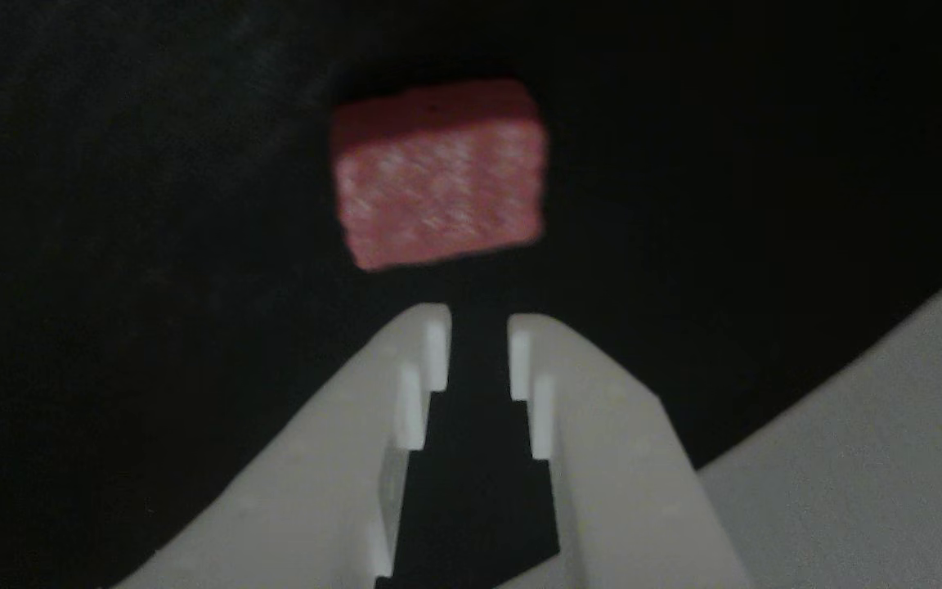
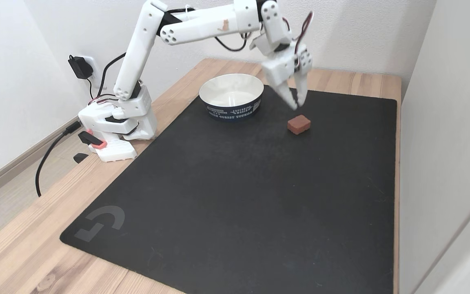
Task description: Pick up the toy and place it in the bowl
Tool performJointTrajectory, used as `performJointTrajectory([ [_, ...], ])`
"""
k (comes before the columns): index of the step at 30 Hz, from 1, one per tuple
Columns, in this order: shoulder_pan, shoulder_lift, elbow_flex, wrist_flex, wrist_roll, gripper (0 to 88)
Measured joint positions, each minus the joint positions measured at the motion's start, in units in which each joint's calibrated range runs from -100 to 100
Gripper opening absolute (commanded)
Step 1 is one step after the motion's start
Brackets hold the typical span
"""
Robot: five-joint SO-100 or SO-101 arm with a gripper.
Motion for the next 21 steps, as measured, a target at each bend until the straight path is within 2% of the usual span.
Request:
performJointTrajectory([
  [8,-0.08,2.5,-0.85,0.17,0.0,4.3],
  [13,-0.08,2.58,-1.04,1.6,-2.16,40.2],
  [21,1.58,2.58,-1.04,7.51,-2.47,40.4],
])
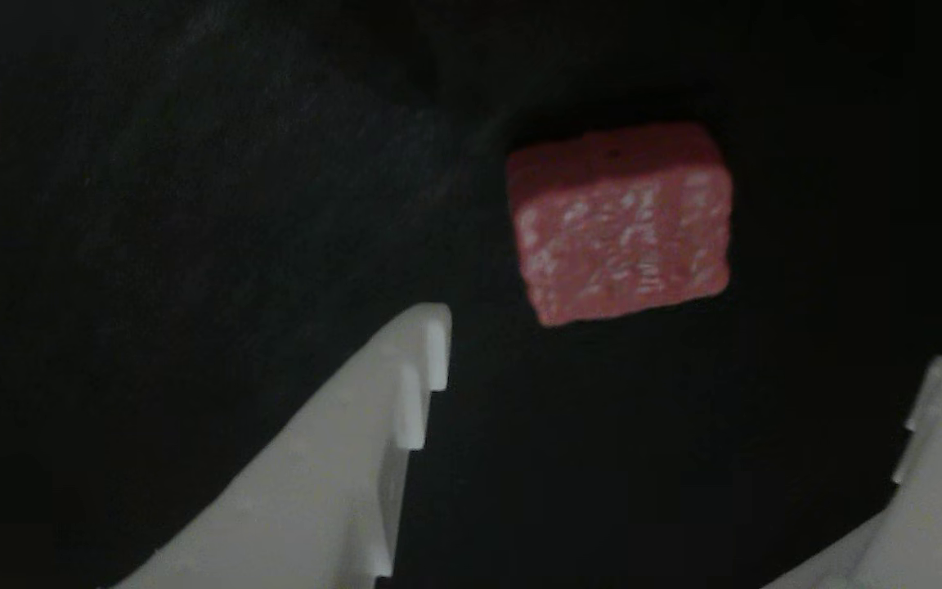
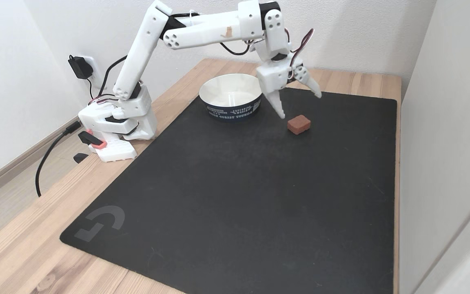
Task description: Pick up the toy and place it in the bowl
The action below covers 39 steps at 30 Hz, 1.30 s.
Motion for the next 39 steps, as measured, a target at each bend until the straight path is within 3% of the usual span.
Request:
performJointTrajectory([
  [7,-0.42,0.0,0.0,0.08,0.0,37.1],
  [13,-0.5,0.0,0.0,0.08,2.73,37.0],
  [39,1.08,9.83,-1.42,-5.74,2.99,36.8],
])
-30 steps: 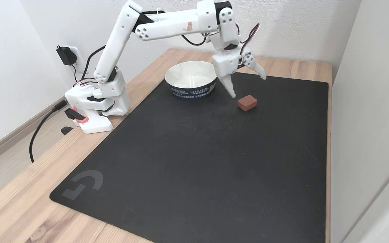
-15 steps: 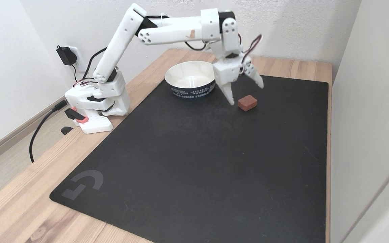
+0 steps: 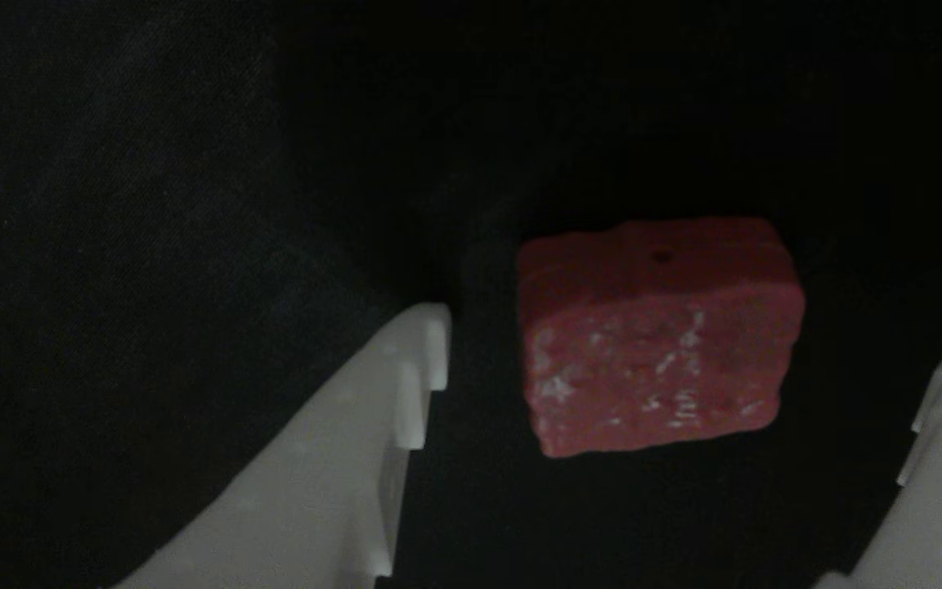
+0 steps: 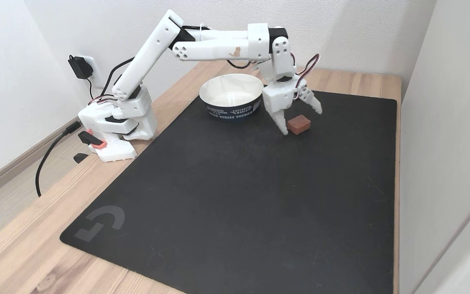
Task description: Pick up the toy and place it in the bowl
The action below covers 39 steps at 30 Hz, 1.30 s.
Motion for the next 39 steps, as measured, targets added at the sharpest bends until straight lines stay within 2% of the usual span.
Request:
performJointTrajectory([
  [8,-0.08,2.16,-0.47,-0.08,0.0,36.1],
  [10,-0.08,2.25,-0.47,-0.08,0.0,29.9],
  [13,-0.08,2.33,-0.47,-0.08,0.0,25.6],
  [24,-0.08,2.33,-0.47,-0.08,0.0,24.2],
  [31,-0.08,2.33,-0.47,-0.08,0.0,9.2],
  [39,-0.17,2.33,-0.66,-0.08,0.0,7.0],
])
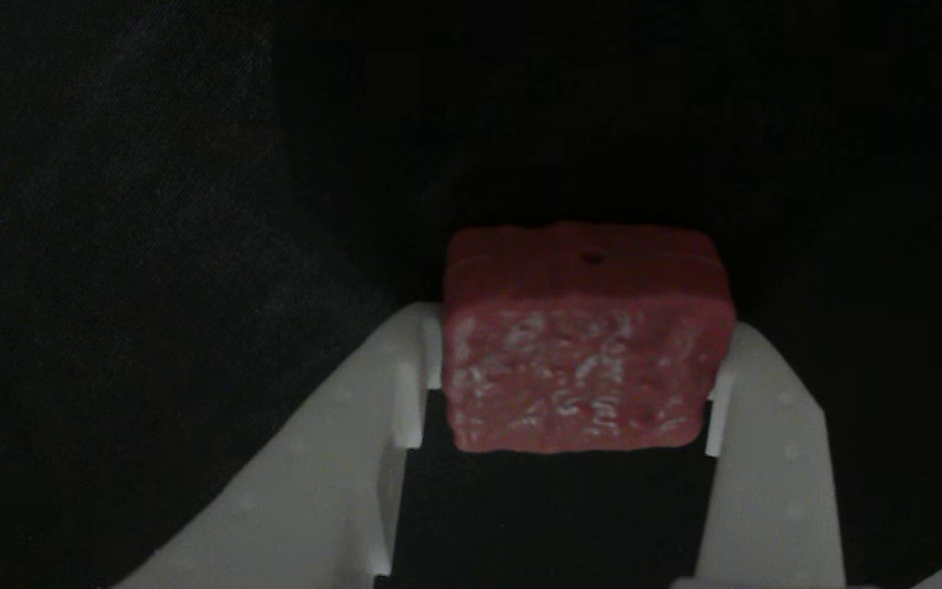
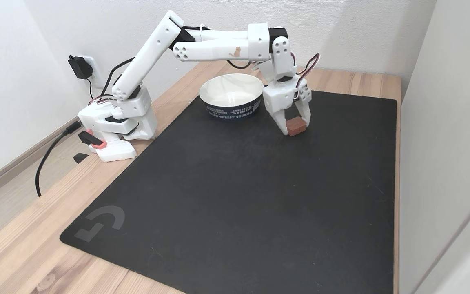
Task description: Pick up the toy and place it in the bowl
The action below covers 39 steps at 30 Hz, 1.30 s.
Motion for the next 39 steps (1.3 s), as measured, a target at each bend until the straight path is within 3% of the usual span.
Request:
performJointTrajectory([
  [5,-0.17,0.0,0.0,0.0,0.0,2.2],
  [16,-3.25,-3.83,0.38,-0.17,0.0,2.2],
  [26,-10.24,-20.98,3.87,-0.17,-2.27,2.2],
  [32,-15.65,-35.14,17.86,-1.18,-7.46,2.2],
  [39,-23.8,-52.29,49.22,-12.75,-12.36,2.2],
])
